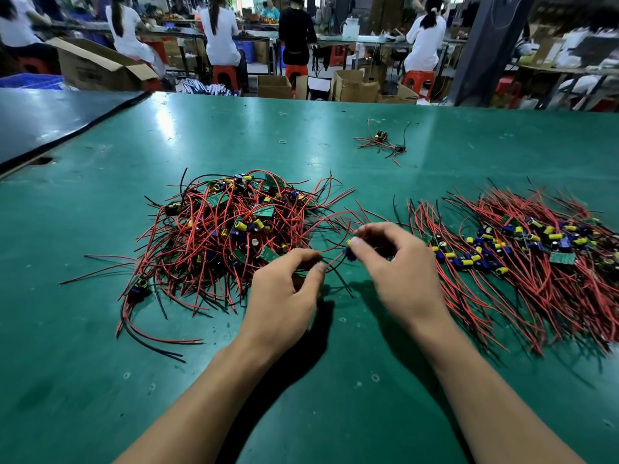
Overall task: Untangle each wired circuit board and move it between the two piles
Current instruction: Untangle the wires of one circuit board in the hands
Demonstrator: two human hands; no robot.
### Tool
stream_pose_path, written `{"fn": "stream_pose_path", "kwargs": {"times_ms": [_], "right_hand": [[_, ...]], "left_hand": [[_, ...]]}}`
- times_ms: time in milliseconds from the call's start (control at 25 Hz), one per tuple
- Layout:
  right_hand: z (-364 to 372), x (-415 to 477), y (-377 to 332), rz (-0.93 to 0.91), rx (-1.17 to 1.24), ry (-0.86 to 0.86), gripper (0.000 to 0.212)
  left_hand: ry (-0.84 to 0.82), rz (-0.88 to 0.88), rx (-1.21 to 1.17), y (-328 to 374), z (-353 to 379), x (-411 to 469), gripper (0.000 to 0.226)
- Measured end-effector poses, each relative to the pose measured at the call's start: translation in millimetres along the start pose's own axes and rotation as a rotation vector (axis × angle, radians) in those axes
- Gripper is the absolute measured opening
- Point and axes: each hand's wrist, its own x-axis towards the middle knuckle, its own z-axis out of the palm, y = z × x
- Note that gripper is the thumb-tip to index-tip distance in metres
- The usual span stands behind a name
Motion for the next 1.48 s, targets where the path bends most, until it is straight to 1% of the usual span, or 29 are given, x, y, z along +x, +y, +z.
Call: {"fn": "stream_pose_path", "kwargs": {"times_ms": [40,120,240,320,400,480,520,600,640,720,800,840,880,1000,1080,1160,1240,1400,1480], "right_hand": [[-2,2,-1,0.052,0.097,0.055,0.009],[-6,6,-5,0.186,0.379,0.123,0.01],[-14,12,-11,0.343,0.773,0.176,0.009],[-19,15,-15,0.421,0.942,0.165,0.005],[-23,15,-16,0.487,1.011,0.1,0.006],[-26,13,-17,0.508,0.961,-0.062,0.011],[-24,10,-17,0.51,0.894,-0.173,0.014],[-18,4,-17,0.493,0.736,-0.387,0.012],[-14,2,-17,0.477,0.683,-0.461,0.011],[-8,-1,-15,0.456,0.642,-0.515,0.018],[-5,0,-13,0.443,0.633,-0.502,0.02],[-4,0,-12,0.44,0.631,-0.496,0.02],[-4,1,-11,0.445,0.622,-0.49,0.02],[-4,0,-10,0.479,0.582,-0.47,0.022],[-5,1,-11,0.487,0.564,-0.402,0.019],[-7,2,-11,0.474,0.57,-0.309,0.017],[-7,3,-11,0.478,0.599,-0.268,0.015],[-4,3,-12,0.549,0.672,-0.339,0.007],[-6,3,-9,0.567,0.661,-0.375,0.004]], "left_hand": [[-0.007,-0.034,-0.037,0,0,1,0.018],[-0.02,-0.084,-0.106,-1,-1,1,0.021],[0.035,-0.12,-0.102,-3,-4,2,0.023],[0.094,-0.112,-0.074,-2,-5,3,0.02],[0.113,-0.092,-0.104,-1,-6,3,0.014],[0.082,-0.094,-0.161,1,-7,3,0.009],[0.055,-0.128,-0.232,3,-6,3,0.011],[-0.056,-0.286,-0.485,6,-5,3,0.019],[-0.131,-0.383,-0.642,9,-4,3,0.024],[-0.237,-0.514,-0.888,15,0,4,0.028],[-0.276,-0.532,-0.972,16,2,4,0.038],[-0.284,-0.516,-0.976,15,2,4,0.042],[-0.289,-0.491,-0.957,15,2,3,0.041],[-0.298,-0.449,-0.85,13,3,0,0.019],[-0.294,-0.447,-0.79,12,2,-1,0.012],[-0.29,-0.437,-0.761,12,1,-1,0.012],[-0.298,-0.418,-0.719,14,1,-1,0.012],[-0.308,-0.381,-0.608,13,3,-1,0.015],[-0.312,-0.356,-0.586,12,4,-2,0.011]]}}
